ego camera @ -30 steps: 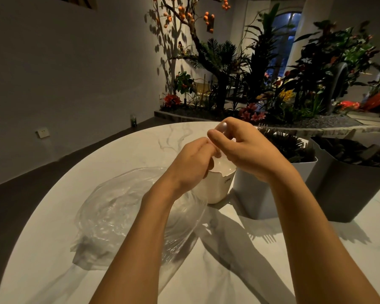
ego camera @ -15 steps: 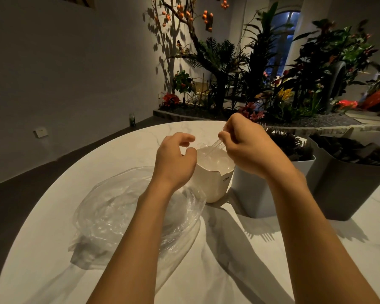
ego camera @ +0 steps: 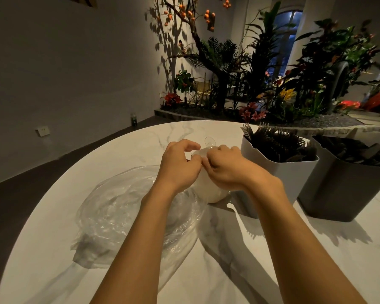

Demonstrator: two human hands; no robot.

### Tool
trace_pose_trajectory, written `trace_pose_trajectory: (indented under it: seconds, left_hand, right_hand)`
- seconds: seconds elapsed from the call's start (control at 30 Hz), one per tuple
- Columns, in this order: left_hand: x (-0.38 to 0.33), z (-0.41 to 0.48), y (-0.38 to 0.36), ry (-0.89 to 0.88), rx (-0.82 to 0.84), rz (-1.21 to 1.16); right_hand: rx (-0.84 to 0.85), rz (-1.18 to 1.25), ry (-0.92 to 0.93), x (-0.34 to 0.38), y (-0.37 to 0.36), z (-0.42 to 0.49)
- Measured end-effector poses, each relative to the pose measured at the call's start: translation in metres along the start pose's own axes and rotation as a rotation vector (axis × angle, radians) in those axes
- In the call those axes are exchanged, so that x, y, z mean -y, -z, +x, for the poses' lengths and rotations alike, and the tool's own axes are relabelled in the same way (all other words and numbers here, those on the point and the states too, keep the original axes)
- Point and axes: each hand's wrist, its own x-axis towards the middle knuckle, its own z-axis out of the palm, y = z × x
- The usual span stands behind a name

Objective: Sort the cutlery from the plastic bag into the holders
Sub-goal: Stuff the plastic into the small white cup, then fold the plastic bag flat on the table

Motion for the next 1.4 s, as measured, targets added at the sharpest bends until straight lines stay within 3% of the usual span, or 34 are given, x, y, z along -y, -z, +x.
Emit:
trace_pose_trajectory:
  seconds: [0.1,0.27,0.43,0.7,0.87,0.93,1.03,1.13,1.2,1.33,1.4]
  left_hand:
    - [0.001,0.000,0.001,0.004,0.004,-0.015]
    - [-0.001,0.000,0.002,0.007,-0.014,-0.061]
    - [-0.002,-0.001,0.005,0.023,-0.037,-0.043]
    - [-0.036,-0.018,0.043,-0.087,-0.278,-0.020]
    - [-0.010,-0.049,0.097,0.014,-0.449,0.177]
    - [0.008,-0.063,0.119,0.156,-0.411,0.303]
    - [0.028,-0.089,0.137,0.340,-0.157,0.498]
    - [0.040,-0.114,0.141,0.344,-0.032,0.597]
    - [0.039,-0.125,0.142,0.336,-0.014,0.520]
    - [0.026,-0.137,0.145,0.344,0.045,0.297]
    - [0.018,-0.141,0.146,0.337,0.054,0.211]
  right_hand:
    - [-0.028,-0.003,-0.072,0.003,-0.005,0.000]
    - [-0.189,0.118,0.036,-0.001,-0.012,0.006]
    - [-0.073,0.042,0.049,-0.003,-0.019,0.007]
    - [-0.489,0.319,0.274,0.024,0.007,-0.022]
    - [-0.353,0.245,0.195,0.047,-0.019,-0.046]
    - [-0.269,0.154,0.106,0.048,-0.037,-0.048]
    - [-0.222,0.182,-0.025,0.044,-0.055,-0.053]
    - [-0.130,0.199,-0.118,0.042,-0.060,-0.064]
    - [-0.119,0.191,-0.143,0.042,-0.060,-0.072]
    - [-0.370,0.258,-0.232,0.034,-0.050,-0.095]
    - [-0.393,0.312,-0.321,0.023,-0.050,-0.109]
